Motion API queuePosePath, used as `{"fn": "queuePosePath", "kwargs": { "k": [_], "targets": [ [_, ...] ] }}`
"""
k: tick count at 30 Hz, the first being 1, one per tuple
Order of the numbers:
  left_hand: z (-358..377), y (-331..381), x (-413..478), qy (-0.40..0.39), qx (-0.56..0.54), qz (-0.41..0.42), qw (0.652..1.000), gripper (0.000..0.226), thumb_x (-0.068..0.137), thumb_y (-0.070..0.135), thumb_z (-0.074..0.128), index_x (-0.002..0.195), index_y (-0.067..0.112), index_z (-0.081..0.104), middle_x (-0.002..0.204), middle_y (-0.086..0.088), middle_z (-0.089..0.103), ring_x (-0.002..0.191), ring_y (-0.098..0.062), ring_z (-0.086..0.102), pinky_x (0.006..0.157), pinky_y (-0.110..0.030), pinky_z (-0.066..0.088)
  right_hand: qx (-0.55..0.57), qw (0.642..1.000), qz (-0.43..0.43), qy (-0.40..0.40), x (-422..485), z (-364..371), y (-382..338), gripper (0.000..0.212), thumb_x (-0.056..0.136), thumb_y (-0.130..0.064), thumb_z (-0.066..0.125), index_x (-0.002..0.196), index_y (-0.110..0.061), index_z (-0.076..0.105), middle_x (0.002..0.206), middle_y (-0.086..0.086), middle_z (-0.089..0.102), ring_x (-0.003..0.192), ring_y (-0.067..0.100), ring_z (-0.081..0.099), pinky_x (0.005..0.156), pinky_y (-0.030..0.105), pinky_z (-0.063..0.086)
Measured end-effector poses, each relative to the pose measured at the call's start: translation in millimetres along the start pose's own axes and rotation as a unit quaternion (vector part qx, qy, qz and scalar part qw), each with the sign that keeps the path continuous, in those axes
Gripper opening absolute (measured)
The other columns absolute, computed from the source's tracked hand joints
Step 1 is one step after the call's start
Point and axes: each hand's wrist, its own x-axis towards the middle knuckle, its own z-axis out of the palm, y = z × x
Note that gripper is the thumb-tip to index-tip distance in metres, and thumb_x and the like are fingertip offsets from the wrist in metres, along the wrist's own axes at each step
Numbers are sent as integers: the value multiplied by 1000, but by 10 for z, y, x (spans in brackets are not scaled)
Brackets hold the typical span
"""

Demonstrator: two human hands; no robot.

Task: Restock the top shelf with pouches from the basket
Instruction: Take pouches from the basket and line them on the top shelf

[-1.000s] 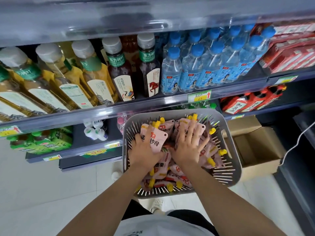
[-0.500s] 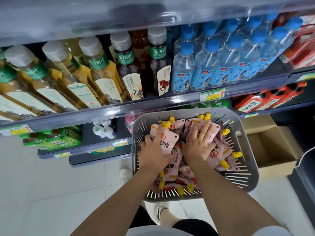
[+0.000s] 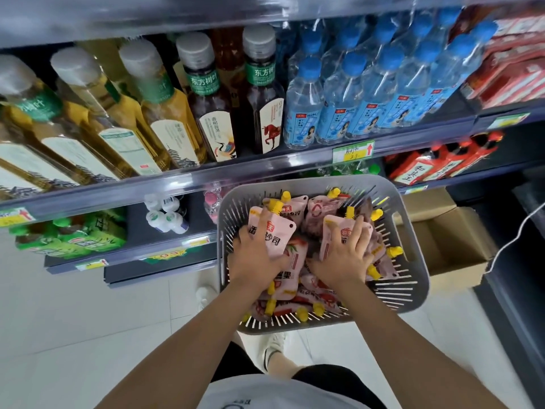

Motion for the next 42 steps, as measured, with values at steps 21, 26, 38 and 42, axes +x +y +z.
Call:
{"fn": "queuePosePath", "kwargs": {
  "k": [21, 26, 38, 42],
  "targets": [
    [-1012, 370, -147, 98, -126, 163, 974, 111, 67, 45, 74, 138, 63, -9, 120, 0, 36, 101, -26, 52, 83, -35, 50, 532, 820, 186, -103, -149, -890, -150, 107, 43, -28, 88, 131, -13, 29, 111, 16, 51, 94, 28, 59, 79, 46, 56],
    [-1603, 125, -371, 155, -194, 193, 949, 113, 67, 43, 77, 135, 68, -10, 122, 4, 32, 98, -23, 54, 86, -38, 52, 374, 923, 75, 55, -690, -1304, -626, 126, 55, -28, 84, 148, -32, -2, 148, 17, 18, 136, 39, 23, 106, 54, 33],
    [-3325, -1164, -1119, 366, -186, 186, 893, 105, 71, 47, 77, 146, 55, 4, 116, 7, 39, 90, -8, 51, 63, -15, 42, 310, 876, -231, 288, -1845, -1923, -2390, 129, 52, -24, 89, 149, -31, 4, 155, 14, -1, 141, 36, 8, 113, 53, 17],
    [-3912, -1550, -1343, 421, -192, 174, 869, 105, 71, 50, 77, 144, 59, 3, 115, 9, 40, 84, -3, 51, 65, -22, 43, 327, 836, -295, 326, -2106, -2235, -3001, 134, 53, -28, 89, 151, -24, -3, 154, 15, -1, 140, 32, 6, 116, 51, 16]
  ]
}}
